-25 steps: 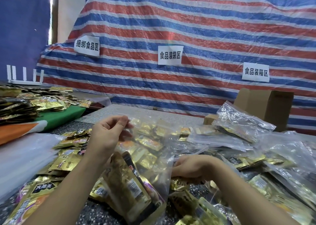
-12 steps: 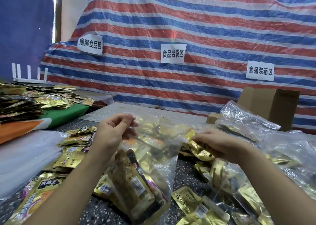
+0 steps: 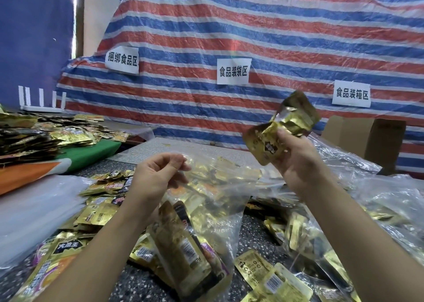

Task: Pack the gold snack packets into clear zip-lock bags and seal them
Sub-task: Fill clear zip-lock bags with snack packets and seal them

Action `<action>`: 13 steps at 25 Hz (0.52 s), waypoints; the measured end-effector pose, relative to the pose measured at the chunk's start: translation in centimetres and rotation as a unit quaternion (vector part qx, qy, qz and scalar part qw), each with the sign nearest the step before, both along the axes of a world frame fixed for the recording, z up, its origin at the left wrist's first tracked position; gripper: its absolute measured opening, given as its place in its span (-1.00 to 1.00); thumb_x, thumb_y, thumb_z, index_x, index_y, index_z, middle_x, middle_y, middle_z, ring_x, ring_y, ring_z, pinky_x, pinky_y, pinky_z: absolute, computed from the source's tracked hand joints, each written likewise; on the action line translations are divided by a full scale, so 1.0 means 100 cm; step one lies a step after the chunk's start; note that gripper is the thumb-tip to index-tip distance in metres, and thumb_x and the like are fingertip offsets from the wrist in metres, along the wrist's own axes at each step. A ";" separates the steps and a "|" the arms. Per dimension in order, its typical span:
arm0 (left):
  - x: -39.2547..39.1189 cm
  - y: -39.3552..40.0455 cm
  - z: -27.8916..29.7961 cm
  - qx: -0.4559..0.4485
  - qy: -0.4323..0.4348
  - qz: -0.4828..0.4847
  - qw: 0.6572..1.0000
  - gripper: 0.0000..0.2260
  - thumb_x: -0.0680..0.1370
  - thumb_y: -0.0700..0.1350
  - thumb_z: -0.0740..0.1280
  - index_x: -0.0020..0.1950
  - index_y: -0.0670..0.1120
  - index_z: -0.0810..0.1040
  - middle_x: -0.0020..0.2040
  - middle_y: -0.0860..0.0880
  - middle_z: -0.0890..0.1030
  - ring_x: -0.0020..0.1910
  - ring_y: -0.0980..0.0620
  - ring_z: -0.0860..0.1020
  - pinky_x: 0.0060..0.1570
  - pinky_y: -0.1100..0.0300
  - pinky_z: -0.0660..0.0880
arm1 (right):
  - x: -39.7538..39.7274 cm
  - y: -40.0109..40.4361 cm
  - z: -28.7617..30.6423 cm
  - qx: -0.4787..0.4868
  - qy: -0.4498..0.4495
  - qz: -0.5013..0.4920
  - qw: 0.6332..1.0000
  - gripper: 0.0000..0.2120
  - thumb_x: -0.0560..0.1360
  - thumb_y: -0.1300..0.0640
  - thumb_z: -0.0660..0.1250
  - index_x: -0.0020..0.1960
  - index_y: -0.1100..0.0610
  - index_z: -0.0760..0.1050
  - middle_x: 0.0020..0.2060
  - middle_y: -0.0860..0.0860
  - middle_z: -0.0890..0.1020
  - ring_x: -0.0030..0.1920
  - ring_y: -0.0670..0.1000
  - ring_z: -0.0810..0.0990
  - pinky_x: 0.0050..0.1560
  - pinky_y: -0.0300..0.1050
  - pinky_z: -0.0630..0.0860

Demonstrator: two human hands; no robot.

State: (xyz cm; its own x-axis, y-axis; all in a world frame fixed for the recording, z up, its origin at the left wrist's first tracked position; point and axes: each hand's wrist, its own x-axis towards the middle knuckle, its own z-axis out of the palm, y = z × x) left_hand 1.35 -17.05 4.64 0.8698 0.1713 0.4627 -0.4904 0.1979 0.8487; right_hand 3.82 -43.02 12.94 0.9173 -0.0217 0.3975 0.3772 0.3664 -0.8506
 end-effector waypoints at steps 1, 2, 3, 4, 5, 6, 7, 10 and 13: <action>0.000 0.000 0.000 0.003 -0.003 -0.001 1.000 -0.84 0.42 0.03 0.38 -0.17 0.02 0.72 -0.20 -0.06 0.70 -0.32 0.02 0.63 -0.06 -0.09 0.53 | -0.003 0.004 0.004 0.028 -0.014 0.006 1.000 -0.76 0.61 0.18 0.29 0.24 0.24 0.48 -0.07 0.13 0.70 -0.12 0.06 0.71 -0.18 -0.06 0.65; -0.001 0.000 -0.001 0.004 -0.004 -0.002 1.000 -0.85 0.42 0.03 0.38 -0.17 0.02 0.72 -0.20 -0.06 0.70 -0.32 0.03 0.63 -0.07 -0.08 0.52 | -0.006 0.010 0.007 0.040 -0.027 0.013 0.999 -0.76 0.61 0.19 0.29 0.24 0.25 0.47 -0.07 0.15 0.70 -0.10 0.08 0.72 -0.16 -0.05 0.66; -0.001 0.000 -0.001 0.005 -0.005 -0.004 1.000 -0.85 0.42 0.03 0.38 -0.17 0.02 0.72 -0.20 -0.06 0.70 -0.32 0.03 0.63 -0.08 -0.07 0.52 | -0.009 0.015 0.008 0.038 -0.038 0.016 0.998 -0.75 0.61 0.20 0.29 0.24 0.28 0.46 -0.04 0.18 0.69 -0.07 0.11 0.71 -0.13 -0.02 0.66; -0.001 0.000 -0.001 0.005 -0.006 -0.005 1.000 -0.85 0.42 0.03 0.38 -0.17 0.02 0.72 -0.20 -0.06 0.70 -0.32 0.03 0.63 -0.09 -0.07 0.51 | -0.011 0.021 0.007 0.029 -0.044 0.014 0.999 -0.73 0.60 0.21 0.30 0.25 0.32 0.45 0.02 0.23 0.68 -0.02 0.15 0.71 -0.10 0.02 0.67; -0.001 0.000 -0.001 0.005 -0.007 -0.006 1.000 -0.85 0.42 0.03 0.38 -0.18 0.02 0.72 -0.20 -0.06 0.70 -0.33 0.03 0.63 -0.10 -0.06 0.51 | -0.012 0.027 0.006 0.017 -0.044 0.010 0.999 -0.68 0.59 0.21 0.32 0.28 0.36 0.42 0.08 0.27 0.66 0.03 0.19 0.70 -0.06 0.07 0.66; -0.001 0.000 -0.001 0.005 -0.008 -0.007 1.000 -0.86 0.42 0.02 0.38 -0.18 0.03 0.72 -0.21 -0.06 0.70 -0.33 0.04 0.62 -0.11 -0.05 0.51 | -0.014 0.032 0.004 0.001 -0.043 0.006 0.999 -0.63 0.58 0.21 0.34 0.29 0.39 0.40 0.12 0.30 0.64 0.06 0.22 0.68 -0.02 0.11 0.66; -0.002 -0.001 -0.001 0.006 -0.009 -0.007 1.000 -0.86 0.42 0.02 0.38 -0.19 0.03 0.72 -0.21 -0.06 0.70 -0.34 0.04 0.62 -0.13 -0.04 0.50 | -0.015 0.036 0.002 -0.020 -0.046 0.002 0.999 -0.61 0.56 0.21 0.36 0.30 0.40 0.39 0.14 0.31 0.63 0.08 0.23 0.68 0.02 0.15 0.65; -0.003 -0.003 0.000 0.008 -0.010 -0.007 1.000 -0.86 0.42 0.01 0.37 -0.21 0.02 0.72 -0.22 -0.05 0.70 -0.35 0.05 0.62 -0.16 -0.01 0.48 | -0.019 0.042 -0.004 -0.127 -0.081 -0.027 0.988 -0.69 0.53 0.21 0.41 0.21 0.28 0.46 0.07 0.19 0.68 0.08 0.17 0.68 0.08 0.16 0.64; -0.004 -0.004 0.000 0.006 -0.007 -0.007 1.000 -0.86 0.41 0.01 0.38 -0.22 -0.01 0.71 -0.23 -0.05 0.70 -0.35 0.05 0.62 -0.18 0.01 0.47 | -0.020 0.042 -0.013 -0.247 -0.132 -0.053 0.959 -0.75 0.50 0.19 0.46 0.13 0.06 0.52 -0.02 -0.03 0.73 0.02 -0.05 0.70 -0.05 -0.21 0.63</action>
State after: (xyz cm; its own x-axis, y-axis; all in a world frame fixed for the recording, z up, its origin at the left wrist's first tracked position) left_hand 0.92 -17.48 4.67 0.8652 0.1537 0.4772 -0.5000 0.1944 0.8439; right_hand 1.86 -38.85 11.64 0.7870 0.1417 0.6005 0.6153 -0.1075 -0.7810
